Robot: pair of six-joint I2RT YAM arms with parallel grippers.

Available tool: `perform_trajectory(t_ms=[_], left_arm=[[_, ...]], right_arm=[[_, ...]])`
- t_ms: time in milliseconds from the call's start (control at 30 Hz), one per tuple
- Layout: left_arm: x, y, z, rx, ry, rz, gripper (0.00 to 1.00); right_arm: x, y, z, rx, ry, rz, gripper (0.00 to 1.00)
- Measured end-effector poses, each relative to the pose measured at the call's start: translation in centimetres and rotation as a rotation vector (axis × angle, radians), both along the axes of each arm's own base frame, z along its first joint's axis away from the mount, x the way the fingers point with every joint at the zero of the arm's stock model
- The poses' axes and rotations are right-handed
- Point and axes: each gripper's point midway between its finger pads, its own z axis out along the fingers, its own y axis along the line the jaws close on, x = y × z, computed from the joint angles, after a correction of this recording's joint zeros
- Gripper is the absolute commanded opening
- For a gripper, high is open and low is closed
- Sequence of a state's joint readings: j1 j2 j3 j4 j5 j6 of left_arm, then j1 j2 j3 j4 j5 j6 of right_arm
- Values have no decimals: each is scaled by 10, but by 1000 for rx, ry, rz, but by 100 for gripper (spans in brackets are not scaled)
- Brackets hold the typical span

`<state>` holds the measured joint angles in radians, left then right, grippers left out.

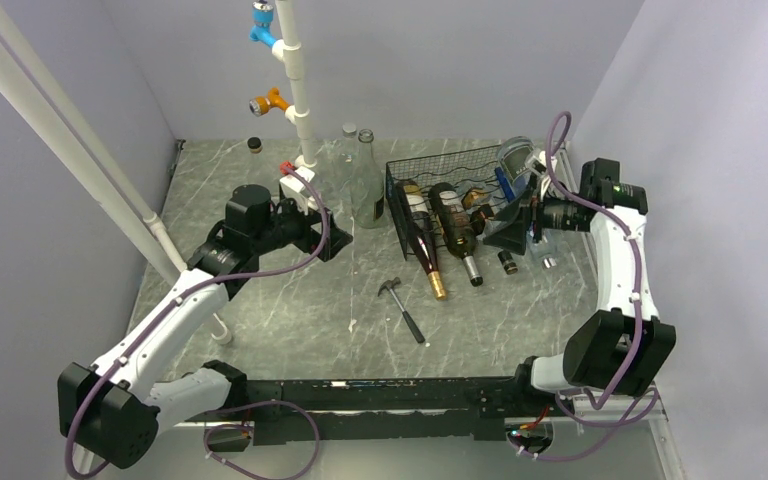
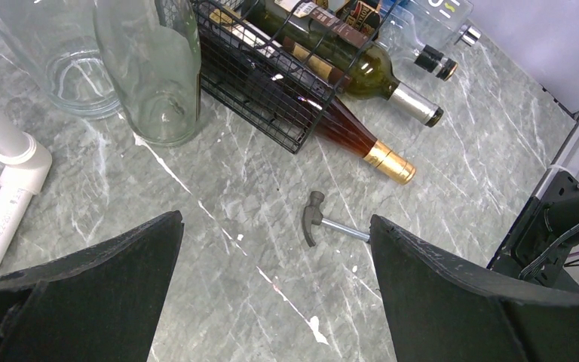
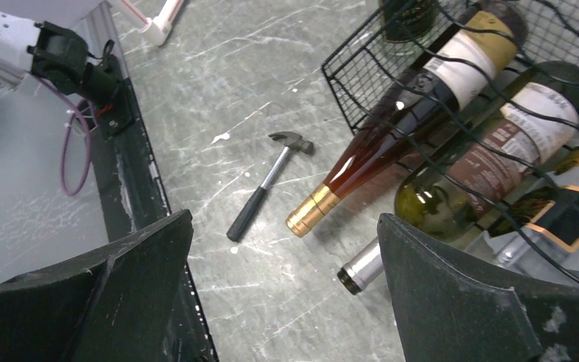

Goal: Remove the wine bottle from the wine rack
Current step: Pick up the wine bottle from the wine rack.

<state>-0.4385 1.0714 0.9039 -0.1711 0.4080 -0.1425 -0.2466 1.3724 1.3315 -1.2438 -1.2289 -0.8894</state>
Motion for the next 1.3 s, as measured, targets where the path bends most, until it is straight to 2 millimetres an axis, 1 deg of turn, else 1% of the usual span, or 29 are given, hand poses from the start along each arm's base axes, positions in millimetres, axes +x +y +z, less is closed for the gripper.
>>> perform_trajectory(t_ms=[233, 533, 833, 1067, 1200, 1300], left_arm=[[-1, 0, 0, 2, 0, 1, 99], [-3, 2, 0, 6, 2, 3, 99], [-3, 4, 3, 10, -7, 8, 99], [-5, 4, 3, 11, -9, 8, 99], [-5, 5, 3, 12, -9, 9, 99], [-5, 5, 3, 13, -8, 12, 99]], right_arm=[[18, -14, 7, -34, -26, -76, 96], [37, -30, 20, -50, -60, -170, 97], [56, -51, 27, -50, -71, -279, 100], [71, -75, 33, -51, -83, -388, 100], [79, -95, 38, -38, -89, -461, 100], [85, -109, 38, -28, -84, -506, 100]])
